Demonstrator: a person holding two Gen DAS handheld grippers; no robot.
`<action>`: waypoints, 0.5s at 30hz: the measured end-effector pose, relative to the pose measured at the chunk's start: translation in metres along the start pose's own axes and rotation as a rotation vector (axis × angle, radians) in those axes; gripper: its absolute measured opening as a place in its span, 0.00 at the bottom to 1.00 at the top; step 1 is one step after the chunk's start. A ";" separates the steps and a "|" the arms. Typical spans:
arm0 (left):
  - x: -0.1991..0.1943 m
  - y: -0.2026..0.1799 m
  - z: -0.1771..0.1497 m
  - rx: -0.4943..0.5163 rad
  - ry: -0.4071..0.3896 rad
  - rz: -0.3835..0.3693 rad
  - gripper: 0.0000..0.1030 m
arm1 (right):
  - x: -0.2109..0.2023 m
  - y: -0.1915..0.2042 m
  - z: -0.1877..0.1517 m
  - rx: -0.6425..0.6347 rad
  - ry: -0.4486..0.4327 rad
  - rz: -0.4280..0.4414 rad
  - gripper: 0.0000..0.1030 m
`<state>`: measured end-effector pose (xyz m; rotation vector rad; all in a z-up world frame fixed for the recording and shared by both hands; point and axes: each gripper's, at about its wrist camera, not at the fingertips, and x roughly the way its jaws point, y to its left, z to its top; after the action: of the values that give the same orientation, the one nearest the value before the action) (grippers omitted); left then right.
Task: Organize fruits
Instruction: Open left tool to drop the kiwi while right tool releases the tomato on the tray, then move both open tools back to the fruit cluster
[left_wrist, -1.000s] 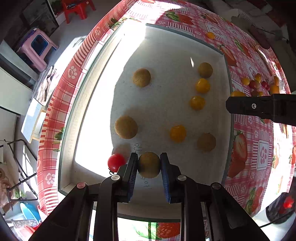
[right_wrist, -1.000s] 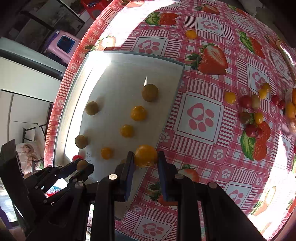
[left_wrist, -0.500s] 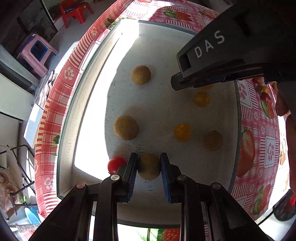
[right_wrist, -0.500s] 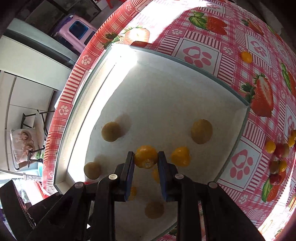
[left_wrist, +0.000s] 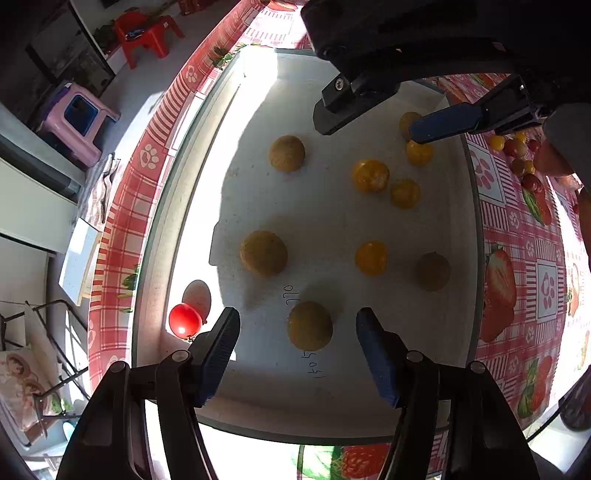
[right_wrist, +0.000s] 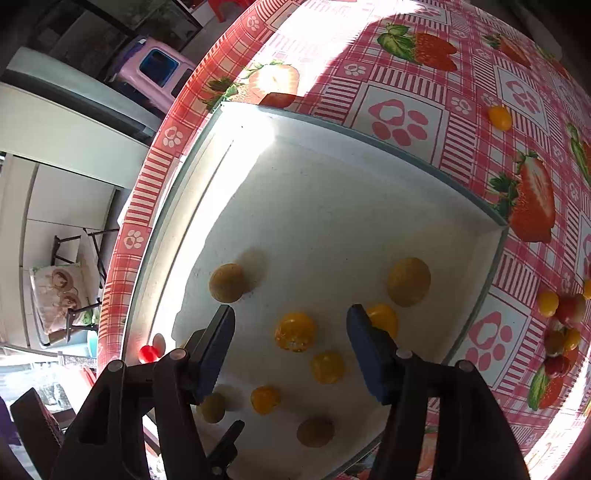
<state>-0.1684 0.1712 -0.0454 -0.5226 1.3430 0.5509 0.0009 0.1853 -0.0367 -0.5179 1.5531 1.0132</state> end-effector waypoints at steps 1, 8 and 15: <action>-0.002 -0.002 0.000 0.007 -0.002 0.001 0.65 | -0.006 -0.003 0.000 0.010 -0.015 0.004 0.77; -0.019 -0.034 0.006 0.057 -0.033 -0.007 0.65 | -0.045 -0.034 -0.018 0.093 -0.066 0.004 0.77; -0.036 -0.074 0.020 0.133 -0.053 -0.038 0.65 | -0.069 -0.078 -0.055 0.228 -0.097 -0.045 0.77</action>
<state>-0.1109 0.1250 -0.0044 -0.4209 1.3064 0.4384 0.0490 0.0848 0.0027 -0.3382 1.5394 0.8022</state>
